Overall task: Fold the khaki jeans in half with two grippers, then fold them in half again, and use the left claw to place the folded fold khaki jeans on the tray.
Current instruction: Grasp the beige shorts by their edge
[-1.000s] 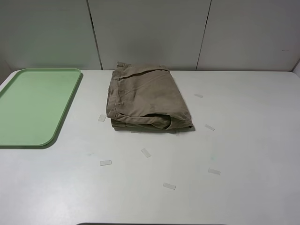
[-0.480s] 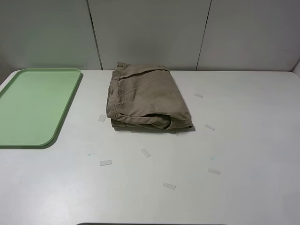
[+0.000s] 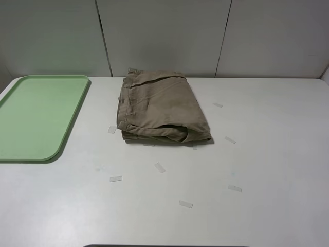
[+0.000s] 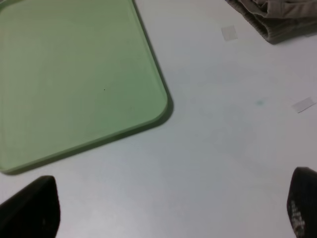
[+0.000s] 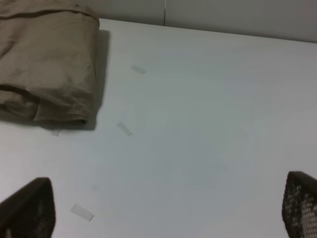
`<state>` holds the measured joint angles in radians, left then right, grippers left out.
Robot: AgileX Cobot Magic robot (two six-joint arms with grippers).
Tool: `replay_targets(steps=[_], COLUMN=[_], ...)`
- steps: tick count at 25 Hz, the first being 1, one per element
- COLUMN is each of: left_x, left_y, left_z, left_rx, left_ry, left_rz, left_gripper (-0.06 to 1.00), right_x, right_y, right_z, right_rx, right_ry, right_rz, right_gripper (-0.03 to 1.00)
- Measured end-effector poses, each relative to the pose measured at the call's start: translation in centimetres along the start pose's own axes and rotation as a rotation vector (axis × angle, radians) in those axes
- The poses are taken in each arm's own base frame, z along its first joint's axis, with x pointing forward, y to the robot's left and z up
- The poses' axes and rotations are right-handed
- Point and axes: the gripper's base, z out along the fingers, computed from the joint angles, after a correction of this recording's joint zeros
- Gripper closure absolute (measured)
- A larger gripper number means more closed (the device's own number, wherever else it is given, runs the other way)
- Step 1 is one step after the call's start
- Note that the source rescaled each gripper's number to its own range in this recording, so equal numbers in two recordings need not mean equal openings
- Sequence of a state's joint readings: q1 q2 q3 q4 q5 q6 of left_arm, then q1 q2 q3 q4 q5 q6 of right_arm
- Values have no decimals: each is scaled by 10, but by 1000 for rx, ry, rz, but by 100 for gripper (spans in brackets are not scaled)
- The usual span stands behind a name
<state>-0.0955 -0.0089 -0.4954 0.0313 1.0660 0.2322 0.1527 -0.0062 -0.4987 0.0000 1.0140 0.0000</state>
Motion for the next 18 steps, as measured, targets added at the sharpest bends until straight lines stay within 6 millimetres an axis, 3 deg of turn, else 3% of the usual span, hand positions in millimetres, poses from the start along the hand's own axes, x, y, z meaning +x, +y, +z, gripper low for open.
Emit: replay_targets(steps=[14, 18], left_x=[-1, -13], left_y=[0, 2], left_z=[1, 12], left_rx=[5, 28], left_ry=[-5, 86], left_rz=[-8, -83], left_gripper=[3, 4], right_x=[0, 0], right_y=[0, 0], right_z=[0, 0], right_rx=[0, 0], right_ry=[0, 0], right_rz=[0, 0], right_gripper=[-3, -3])
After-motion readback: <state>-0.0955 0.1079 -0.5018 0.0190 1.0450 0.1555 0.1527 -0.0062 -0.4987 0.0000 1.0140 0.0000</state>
